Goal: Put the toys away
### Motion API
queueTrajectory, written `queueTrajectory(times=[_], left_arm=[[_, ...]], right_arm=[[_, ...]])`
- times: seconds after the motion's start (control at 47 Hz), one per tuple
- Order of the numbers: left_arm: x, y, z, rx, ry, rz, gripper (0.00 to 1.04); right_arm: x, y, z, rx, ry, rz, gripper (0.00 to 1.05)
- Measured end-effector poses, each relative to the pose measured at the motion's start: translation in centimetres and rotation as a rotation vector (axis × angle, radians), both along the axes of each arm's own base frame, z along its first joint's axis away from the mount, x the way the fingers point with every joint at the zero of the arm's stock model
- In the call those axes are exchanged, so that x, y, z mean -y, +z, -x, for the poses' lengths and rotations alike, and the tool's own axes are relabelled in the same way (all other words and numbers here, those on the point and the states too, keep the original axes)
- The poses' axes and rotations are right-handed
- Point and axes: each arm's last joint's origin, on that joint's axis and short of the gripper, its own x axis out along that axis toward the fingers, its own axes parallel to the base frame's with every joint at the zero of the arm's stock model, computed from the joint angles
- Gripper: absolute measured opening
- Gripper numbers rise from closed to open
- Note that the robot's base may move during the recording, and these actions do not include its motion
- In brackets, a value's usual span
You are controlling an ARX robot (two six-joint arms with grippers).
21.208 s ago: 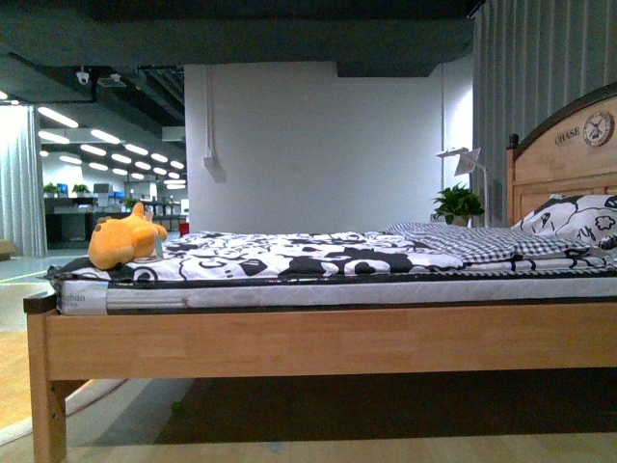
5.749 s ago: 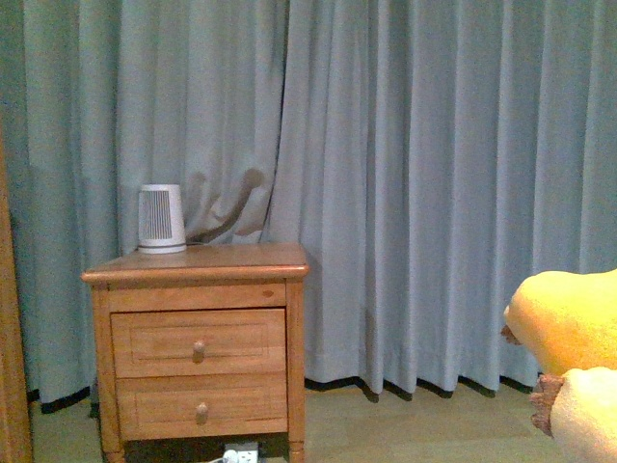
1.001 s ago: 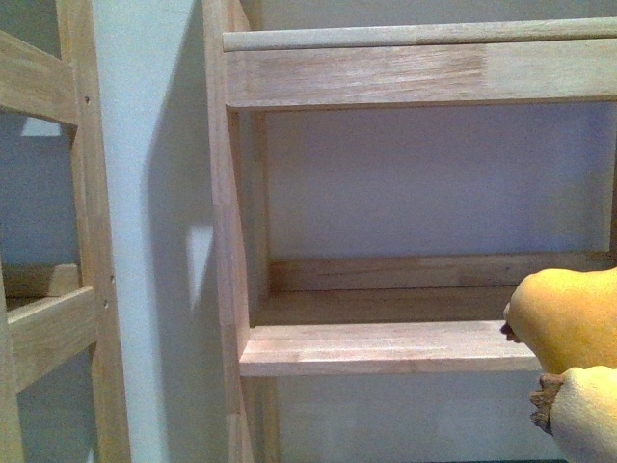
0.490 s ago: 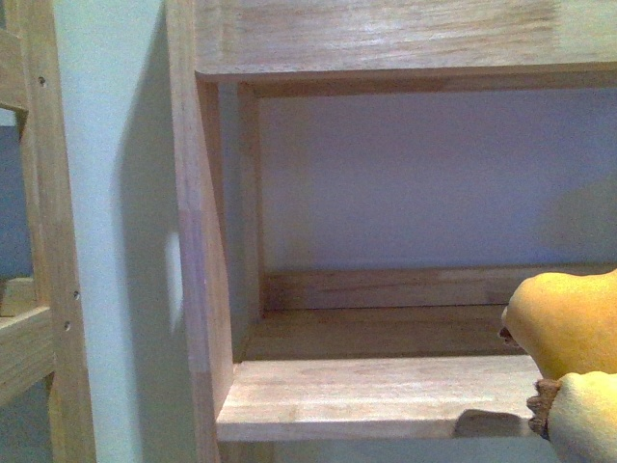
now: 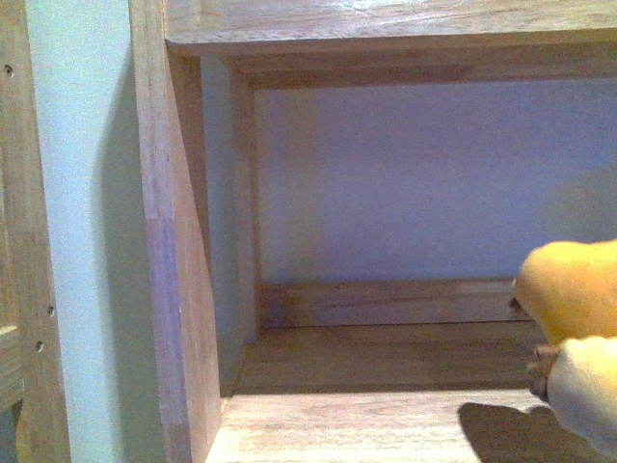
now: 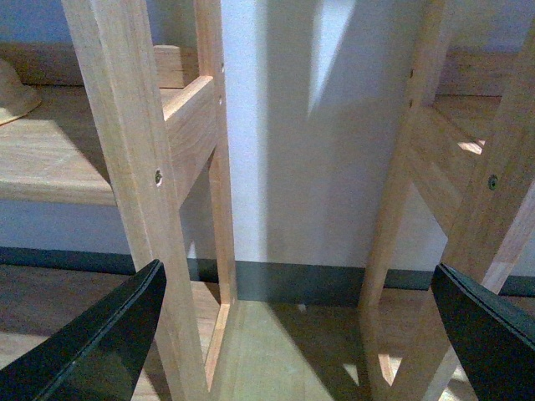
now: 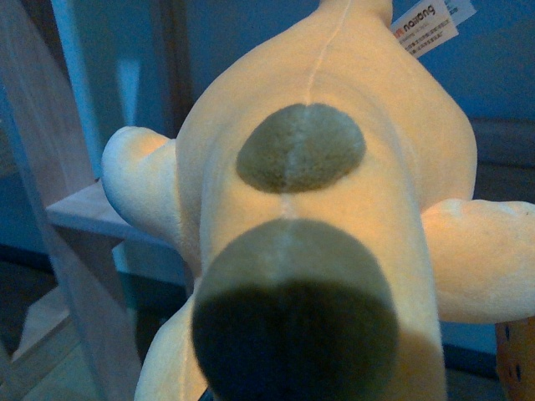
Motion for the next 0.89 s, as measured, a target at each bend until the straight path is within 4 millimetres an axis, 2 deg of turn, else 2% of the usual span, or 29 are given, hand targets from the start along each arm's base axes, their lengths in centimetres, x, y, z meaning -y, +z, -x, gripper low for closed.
queueTrajectory(times=[0.085, 0.277, 0.447, 0.596, 0.788, 0.894], left_arm=[[0.0, 0.0, 0.0, 0.0, 0.0, 0.0, 0.98], [0.0, 0.0, 0.0, 0.0, 0.0, 0.0, 0.98], [0.0, 0.0, 0.0, 0.0, 0.0, 0.0, 0.98], [0.0, 0.0, 0.0, 0.0, 0.0, 0.0, 0.99], [0.0, 0.0, 0.0, 0.0, 0.0, 0.0, 0.98], [0.0, 0.0, 0.0, 0.0, 0.0, 0.0, 0.98]], right_arm=[[-0.4, 1.3, 0.0, 0.041, 0.003, 0.006, 0.07], [-2.5, 5.8, 0.1, 0.202, 0.072, 0.042, 0.07], [-3.7, 7.8, 0.1, 0.26, 0.121, 0.082, 0.07], [-4.0, 9.1, -0.1, 0.284, 0.134, 0.102, 0.07], [-3.7, 14.0, -0.1, 0.396, 0.125, 0.116, 0.07], [-3.4, 15.9, 0.1, 0.441, 0.113, 0.113, 0.07]])
